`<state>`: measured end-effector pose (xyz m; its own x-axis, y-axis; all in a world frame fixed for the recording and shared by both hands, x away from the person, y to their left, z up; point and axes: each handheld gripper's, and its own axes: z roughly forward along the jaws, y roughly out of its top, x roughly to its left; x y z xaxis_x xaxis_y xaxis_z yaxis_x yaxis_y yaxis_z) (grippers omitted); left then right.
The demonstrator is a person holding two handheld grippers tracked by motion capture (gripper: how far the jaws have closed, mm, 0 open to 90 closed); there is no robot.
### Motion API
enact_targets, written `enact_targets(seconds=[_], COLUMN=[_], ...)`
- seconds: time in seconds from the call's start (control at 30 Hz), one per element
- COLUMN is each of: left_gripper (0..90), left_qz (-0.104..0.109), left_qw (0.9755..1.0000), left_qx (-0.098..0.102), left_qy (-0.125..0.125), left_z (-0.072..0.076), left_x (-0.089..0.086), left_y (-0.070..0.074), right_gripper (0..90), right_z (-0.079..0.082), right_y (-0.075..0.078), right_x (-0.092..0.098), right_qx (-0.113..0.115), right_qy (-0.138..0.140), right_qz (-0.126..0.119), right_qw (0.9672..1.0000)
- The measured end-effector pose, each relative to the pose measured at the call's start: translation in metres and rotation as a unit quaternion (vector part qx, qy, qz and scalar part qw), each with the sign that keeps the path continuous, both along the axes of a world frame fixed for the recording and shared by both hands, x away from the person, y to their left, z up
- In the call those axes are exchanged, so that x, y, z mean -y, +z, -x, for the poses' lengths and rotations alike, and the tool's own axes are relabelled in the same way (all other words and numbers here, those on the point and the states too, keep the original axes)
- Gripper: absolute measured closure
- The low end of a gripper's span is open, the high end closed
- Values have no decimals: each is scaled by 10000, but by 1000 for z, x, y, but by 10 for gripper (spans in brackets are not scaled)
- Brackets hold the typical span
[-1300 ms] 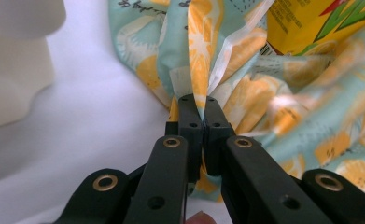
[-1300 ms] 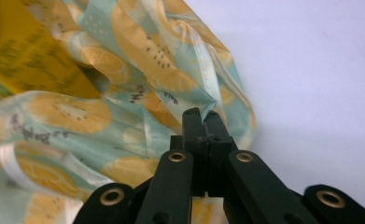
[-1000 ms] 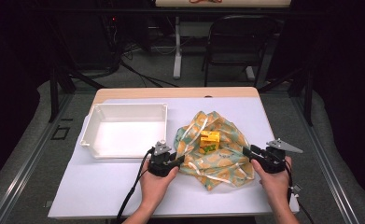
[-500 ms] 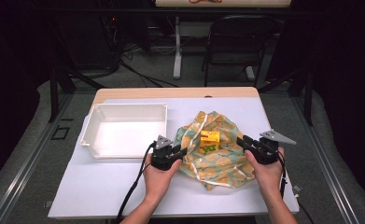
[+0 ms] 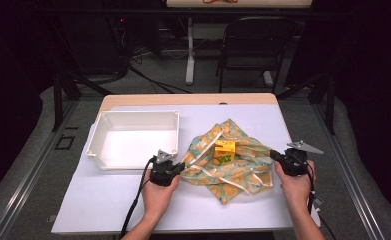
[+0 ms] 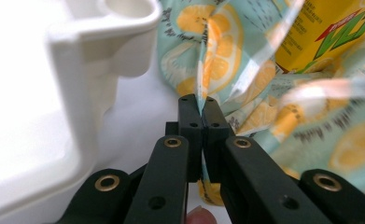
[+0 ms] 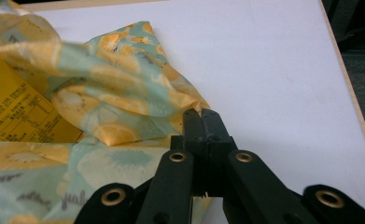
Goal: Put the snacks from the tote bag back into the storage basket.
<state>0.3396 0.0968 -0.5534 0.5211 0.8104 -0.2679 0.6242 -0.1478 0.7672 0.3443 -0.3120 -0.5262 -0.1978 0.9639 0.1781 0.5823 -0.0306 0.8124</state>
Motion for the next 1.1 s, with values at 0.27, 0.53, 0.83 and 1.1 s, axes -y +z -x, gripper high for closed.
enact_targets(seconds=[0.27, 0.53, 0.83, 1.1], left_gripper=[619, 654, 798, 855], left_qz=[457, 436, 444, 360], left_qw=[9977, 9946, 9948, 9966], left_qx=[343, 746, 688, 496], left_qy=[-368, -575, -602, -560], left_z=[13, 28, 22, 14], left_x=[-1, -7, -5, -5], left_y=[19, 36, 29, 19], right_gripper=[535, 479, 420, 321], right_z=[12, 33, 22, 2], right_y=[13, 48, 42, 24], right_x=[1, -16, -62, -95], right_qx=[552, 1293, 1089, 839], right_qy=[370, 806, 1666, 2152], right_qz=[-501, -386, -310, -78], right_qw=[9965, 9876, 9795, 9729])
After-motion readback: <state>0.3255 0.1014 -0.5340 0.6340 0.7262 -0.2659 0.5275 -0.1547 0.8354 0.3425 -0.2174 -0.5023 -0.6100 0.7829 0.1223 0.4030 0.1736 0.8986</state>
